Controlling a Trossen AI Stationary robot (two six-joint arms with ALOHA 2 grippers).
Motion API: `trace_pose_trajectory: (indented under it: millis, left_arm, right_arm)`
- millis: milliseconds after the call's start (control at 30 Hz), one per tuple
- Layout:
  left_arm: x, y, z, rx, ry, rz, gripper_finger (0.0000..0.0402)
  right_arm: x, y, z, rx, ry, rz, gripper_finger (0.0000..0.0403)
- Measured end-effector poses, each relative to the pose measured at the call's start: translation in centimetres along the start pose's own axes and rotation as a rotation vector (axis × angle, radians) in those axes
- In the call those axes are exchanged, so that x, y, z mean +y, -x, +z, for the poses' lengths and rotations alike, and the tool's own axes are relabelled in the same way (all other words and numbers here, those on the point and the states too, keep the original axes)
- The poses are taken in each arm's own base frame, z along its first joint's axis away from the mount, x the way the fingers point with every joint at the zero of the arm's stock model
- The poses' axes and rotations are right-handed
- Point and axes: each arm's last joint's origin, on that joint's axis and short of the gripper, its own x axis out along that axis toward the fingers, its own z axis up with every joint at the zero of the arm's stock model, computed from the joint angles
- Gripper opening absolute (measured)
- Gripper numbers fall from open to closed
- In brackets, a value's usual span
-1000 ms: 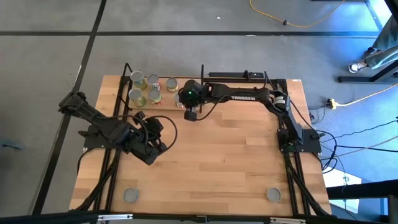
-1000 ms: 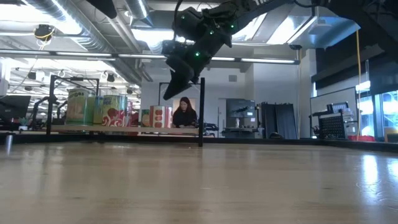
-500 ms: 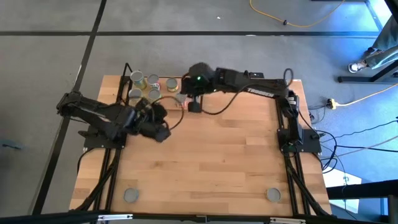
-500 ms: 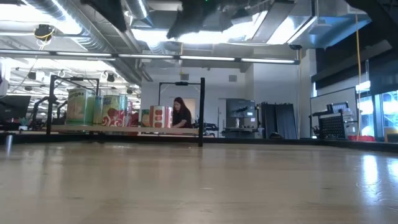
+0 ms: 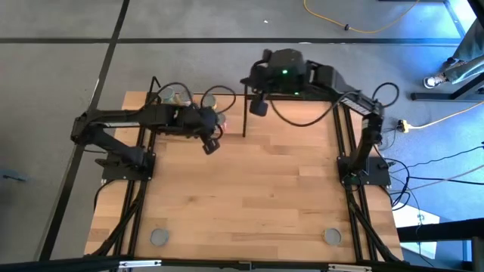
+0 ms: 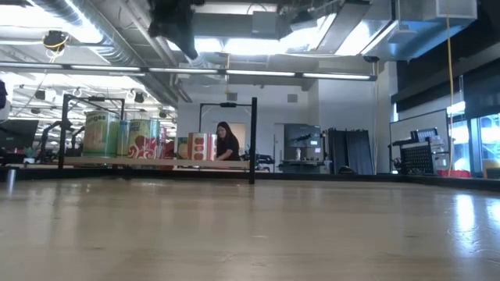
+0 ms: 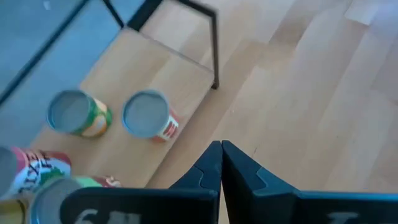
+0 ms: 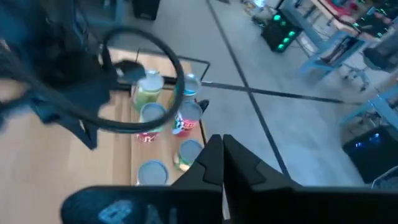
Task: Pick and place cans onto a shelf
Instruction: Put the canned diced tomatoes on the shelf
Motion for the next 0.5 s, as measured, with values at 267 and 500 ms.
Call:
trace_pose_trajectory:
  millis: [267, 500]
  left_arm:
    - [1.9, -5.3, 1.9, 0.065, 0.091, -0.057, 0.0000]
    - [2.2, -10.5, 2.4, 0.115, 0.041, -0.048, 0.0000]
  right_arm:
    - [-0.7, 2.7, 0.4, -0.035, -0.105, -0.015, 0.0003]
    - [-0.5, 2.3, 0.1, -0.007, -0.136, -0.007, 0.0002]
